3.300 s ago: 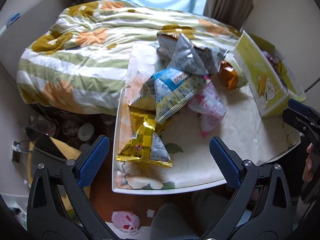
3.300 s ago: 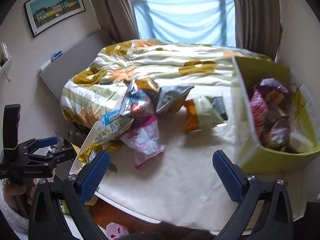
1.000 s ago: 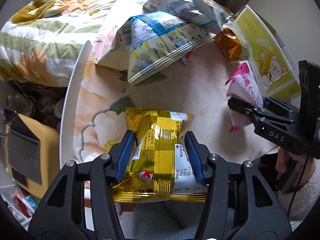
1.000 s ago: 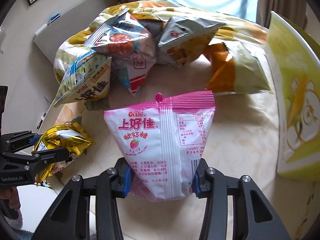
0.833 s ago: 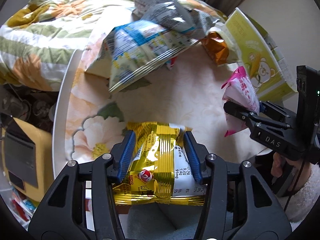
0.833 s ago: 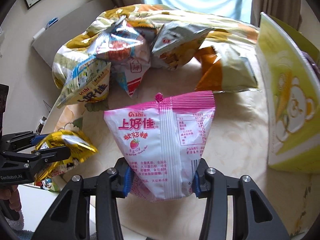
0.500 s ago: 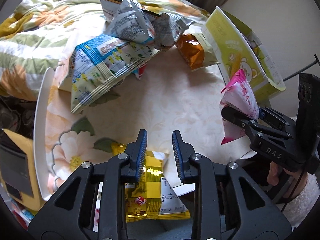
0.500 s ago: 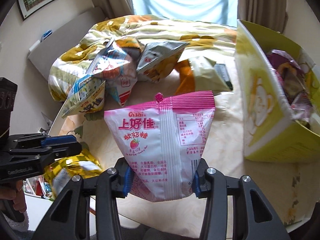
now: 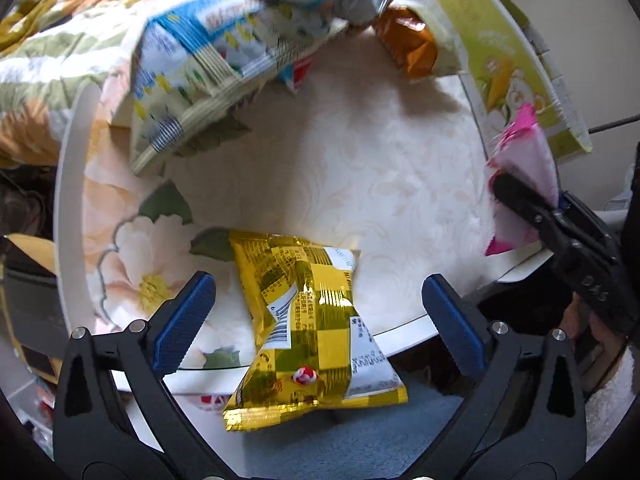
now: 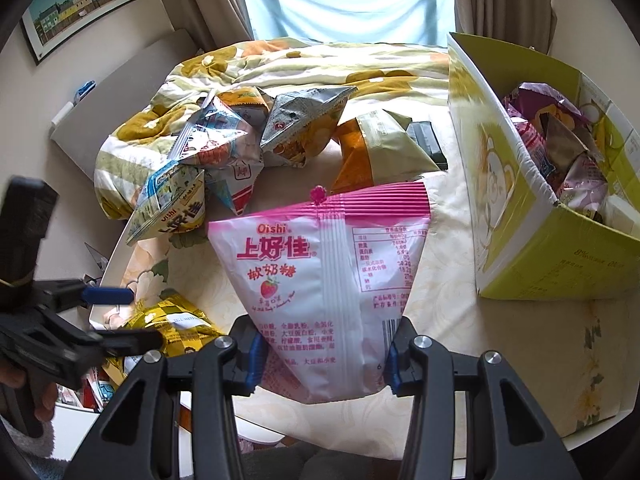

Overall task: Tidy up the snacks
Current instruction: 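Lift both held bags and carry them over the yellow-green box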

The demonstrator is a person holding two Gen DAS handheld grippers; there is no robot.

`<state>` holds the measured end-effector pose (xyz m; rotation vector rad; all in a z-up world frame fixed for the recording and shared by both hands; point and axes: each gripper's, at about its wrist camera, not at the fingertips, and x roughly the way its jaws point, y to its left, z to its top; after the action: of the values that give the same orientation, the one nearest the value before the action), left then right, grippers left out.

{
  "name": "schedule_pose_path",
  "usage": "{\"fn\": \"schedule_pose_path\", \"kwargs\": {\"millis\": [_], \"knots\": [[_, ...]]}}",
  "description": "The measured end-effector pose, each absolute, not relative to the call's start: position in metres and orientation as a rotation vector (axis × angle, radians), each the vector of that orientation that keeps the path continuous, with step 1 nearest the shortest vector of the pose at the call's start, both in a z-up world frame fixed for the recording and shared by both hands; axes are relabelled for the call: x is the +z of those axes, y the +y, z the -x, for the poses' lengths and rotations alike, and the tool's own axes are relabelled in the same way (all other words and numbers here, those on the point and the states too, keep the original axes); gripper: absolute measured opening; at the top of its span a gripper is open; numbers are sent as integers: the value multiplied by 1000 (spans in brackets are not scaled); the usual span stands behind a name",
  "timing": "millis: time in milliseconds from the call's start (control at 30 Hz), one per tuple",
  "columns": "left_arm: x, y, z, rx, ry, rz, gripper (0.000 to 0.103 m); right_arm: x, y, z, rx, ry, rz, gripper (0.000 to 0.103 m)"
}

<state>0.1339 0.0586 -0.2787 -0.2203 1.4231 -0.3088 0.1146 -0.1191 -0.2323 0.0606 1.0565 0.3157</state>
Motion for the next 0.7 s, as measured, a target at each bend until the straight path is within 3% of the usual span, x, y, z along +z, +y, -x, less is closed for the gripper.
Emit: {"fn": "schedule_pose_path", "kwargs": {"millis": [200,233,333,367,700], "knots": [[-301,61,-137,-263,1481,270,102,-237,-123,-117,315,1069,-68,42],[-302,61,-137,-255,1483,259,98,-237,-123,-117,315,1072,-69,42],[-307,58,-137,-234,1507,194,69,-240,-125,-118,315,1078,-74,42],[-308,59,-139,-240,1521,192,64,-240,-125,-119,316,1079,-77,42],[-293,49,-136,-276,1470,151,57,-237,-127,-120,309,1060,-74,42]]}}
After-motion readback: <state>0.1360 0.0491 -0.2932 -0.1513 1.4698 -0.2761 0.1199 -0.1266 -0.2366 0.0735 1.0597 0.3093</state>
